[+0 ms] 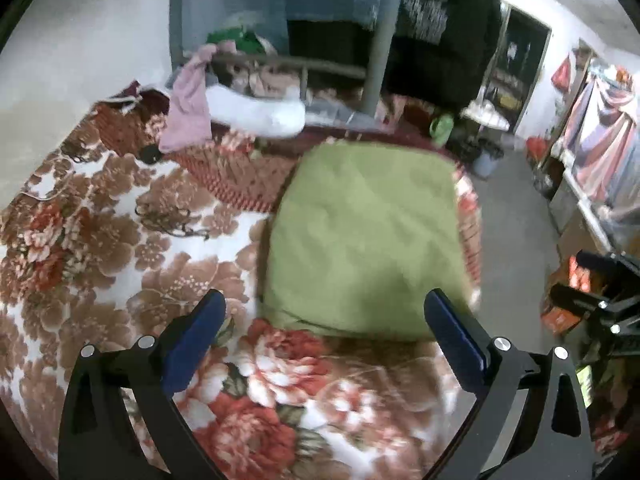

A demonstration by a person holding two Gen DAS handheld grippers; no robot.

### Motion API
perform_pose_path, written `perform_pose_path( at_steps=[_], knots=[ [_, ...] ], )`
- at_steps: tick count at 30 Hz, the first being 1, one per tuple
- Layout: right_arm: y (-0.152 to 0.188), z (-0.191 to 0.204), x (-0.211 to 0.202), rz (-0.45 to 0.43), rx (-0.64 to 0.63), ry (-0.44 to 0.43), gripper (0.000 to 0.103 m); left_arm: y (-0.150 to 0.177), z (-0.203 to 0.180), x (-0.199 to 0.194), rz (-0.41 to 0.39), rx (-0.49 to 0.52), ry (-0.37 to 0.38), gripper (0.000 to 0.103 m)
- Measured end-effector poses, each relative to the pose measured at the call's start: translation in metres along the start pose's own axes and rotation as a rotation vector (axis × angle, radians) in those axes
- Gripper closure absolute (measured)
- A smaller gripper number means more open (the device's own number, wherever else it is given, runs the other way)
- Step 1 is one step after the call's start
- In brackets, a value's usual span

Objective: Fold large clothes

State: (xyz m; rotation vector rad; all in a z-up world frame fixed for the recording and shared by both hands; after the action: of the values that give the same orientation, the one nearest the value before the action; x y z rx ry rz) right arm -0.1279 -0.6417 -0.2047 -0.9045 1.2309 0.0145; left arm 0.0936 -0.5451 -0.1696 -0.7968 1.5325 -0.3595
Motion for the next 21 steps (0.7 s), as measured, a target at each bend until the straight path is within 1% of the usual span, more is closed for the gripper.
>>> perform_pose_path(
  at_steps=[3, 5, 7, 10, 12, 13, 14, 15, 16, 19, 21],
  knots=[
    [-0.002, -0.004, -0.033, -0.022, 0.027, -0.027, 0.005, -0.005, -0.018, -0.025, 0.002, 0.013, -0.002, 0.005],
    [0.000, -0.004, -0.048, -0.020, 0.011, -0.060, 0.005, -0.007, -0.028, -0.040, -0.023, 0.035, 0.003, 0.005],
    [0.000, -0.006, -0.059, -0.016, -0.028, -0.061, 0.005, -0.009, -0.043, -0.060, -0.069, 0.094, -0.022, 0.005],
    [-0.004, -0.010, -0.078, -0.045, -0.038, -0.073, 0.005, -0.012, -0.060, -0.081, -0.067, 0.138, -0.044, 0.005],
    [-0.007, -0.012, -0.093, -0.058, -0.038, -0.090, 0.005, -0.014, -0.066, -0.096, -0.061, 0.124, -0.048, 0.005],
    [-0.008, -0.013, -0.100, -0.065, -0.034, -0.096, 0.005, -0.013, -0.068, -0.101, -0.055, 0.126, -0.063, 0.005],
    [-0.009, -0.013, -0.105, -0.063, -0.035, -0.101, 0.005, -0.012, -0.070, -0.105, -0.051, 0.138, -0.085, 0.005],
    [-0.009, -0.013, -0.109, -0.059, -0.040, -0.103, 0.005, -0.008, -0.074, -0.109, -0.043, 0.158, -0.128, 0.005],
    [-0.009, -0.012, -0.113, -0.061, -0.048, -0.106, 0.005, -0.007, -0.074, -0.111, -0.036, 0.162, -0.139, 0.005],
    [-0.004, -0.013, -0.120, -0.061, -0.064, -0.107, 0.005, -0.003, -0.073, -0.122, -0.035, 0.129, -0.117, 0.005],
    [0.001, -0.013, -0.124, -0.055, -0.074, -0.104, 0.005, -0.001, -0.072, -0.126, -0.040, 0.104, -0.116, 0.005]
  ],
)
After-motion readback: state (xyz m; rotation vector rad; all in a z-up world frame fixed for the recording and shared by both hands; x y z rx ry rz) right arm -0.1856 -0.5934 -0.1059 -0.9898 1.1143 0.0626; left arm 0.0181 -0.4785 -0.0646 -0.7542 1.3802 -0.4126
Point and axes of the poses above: each gripper's, at about its wrist camera, not at the fingertips, and x roughly the way its jaws point, z to its left, y to its underside, the point moved 2 cm from there along x, roughly the way its jaws point
